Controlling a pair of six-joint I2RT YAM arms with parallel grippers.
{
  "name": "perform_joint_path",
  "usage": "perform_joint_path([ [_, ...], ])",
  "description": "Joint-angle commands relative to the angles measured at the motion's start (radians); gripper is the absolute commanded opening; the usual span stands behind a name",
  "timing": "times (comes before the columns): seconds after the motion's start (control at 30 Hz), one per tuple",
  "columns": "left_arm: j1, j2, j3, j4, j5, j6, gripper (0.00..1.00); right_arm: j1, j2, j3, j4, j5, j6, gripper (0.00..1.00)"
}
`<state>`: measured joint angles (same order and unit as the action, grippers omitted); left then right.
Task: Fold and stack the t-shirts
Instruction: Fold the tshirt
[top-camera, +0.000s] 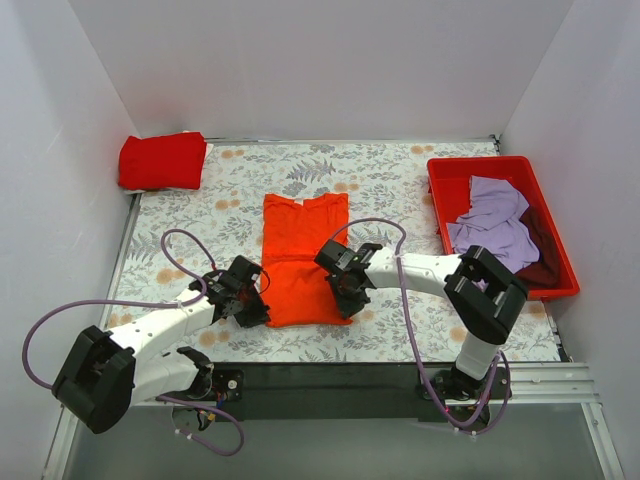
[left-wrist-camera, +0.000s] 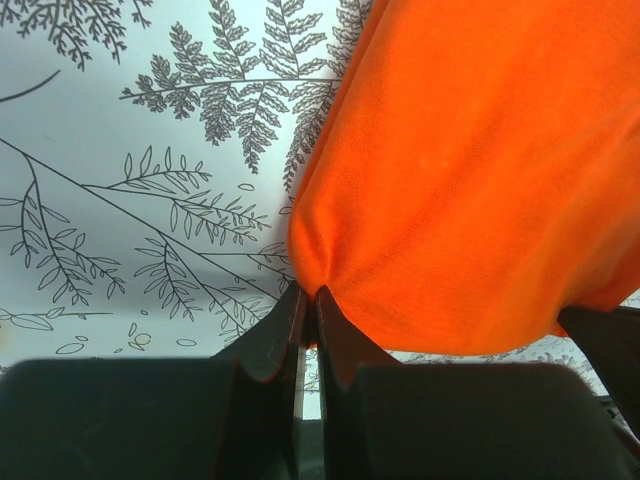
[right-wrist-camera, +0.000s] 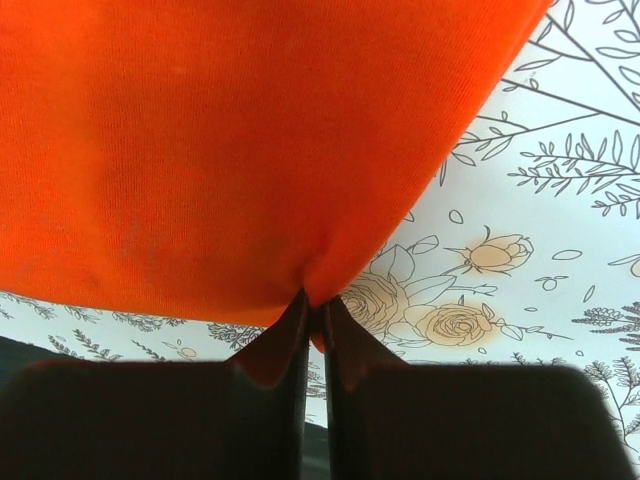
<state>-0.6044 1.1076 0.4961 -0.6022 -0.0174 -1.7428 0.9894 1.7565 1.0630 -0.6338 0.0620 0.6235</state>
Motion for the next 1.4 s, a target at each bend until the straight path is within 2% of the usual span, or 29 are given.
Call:
perform_joint_path([
  [0.0,-0.003,0.008,-0.013,0.002,0.016,0.014,0.0,0.018,0.113,-0.138,-0.084,0.01,-0.007,0.1],
  [0.1,-0.005,0.018,-0.019,0.005,0.016,0.011,0.0,0.018,0.113,-0.143,-0.076,0.016,-0.007,0.01],
  [0.3,-0.005,0.02,0.022,-0.054,0.076,0.048,0.0,0.022,0.029,-0.172,-0.115,-0.014,-0.027,0.01],
  [0.47,-0.058,-0.041,0.052,-0.175,0.149,0.068,0.0,0.057,-0.193,-0.3,-0.2,-0.102,-0.016,0.01],
  [0.67,-0.17,-0.166,0.018,-0.286,0.24,-0.058,0.0,0.101,-0.403,-0.386,-0.282,-0.179,0.016,0.01],
  [0.77,-0.17,-0.209,0.058,-0.298,0.237,-0.08,0.0,0.095,-0.446,-0.353,-0.331,-0.137,-0.004,0.01],
  [1.03,-0.158,0.075,0.28,-0.242,0.13,0.012,0.0,-0.066,-0.393,-0.129,-0.455,-0.03,-0.157,0.01],
  [1.2,-0.074,0.162,0.461,-0.249,0.057,0.091,0.0,-0.168,-0.345,-0.015,-0.487,-0.025,-0.252,0.01],
  [1.37,0.004,0.202,0.573,-0.248,0.033,0.161,0.0,-0.244,-0.289,0.103,-0.523,-0.018,-0.332,0.01],
])
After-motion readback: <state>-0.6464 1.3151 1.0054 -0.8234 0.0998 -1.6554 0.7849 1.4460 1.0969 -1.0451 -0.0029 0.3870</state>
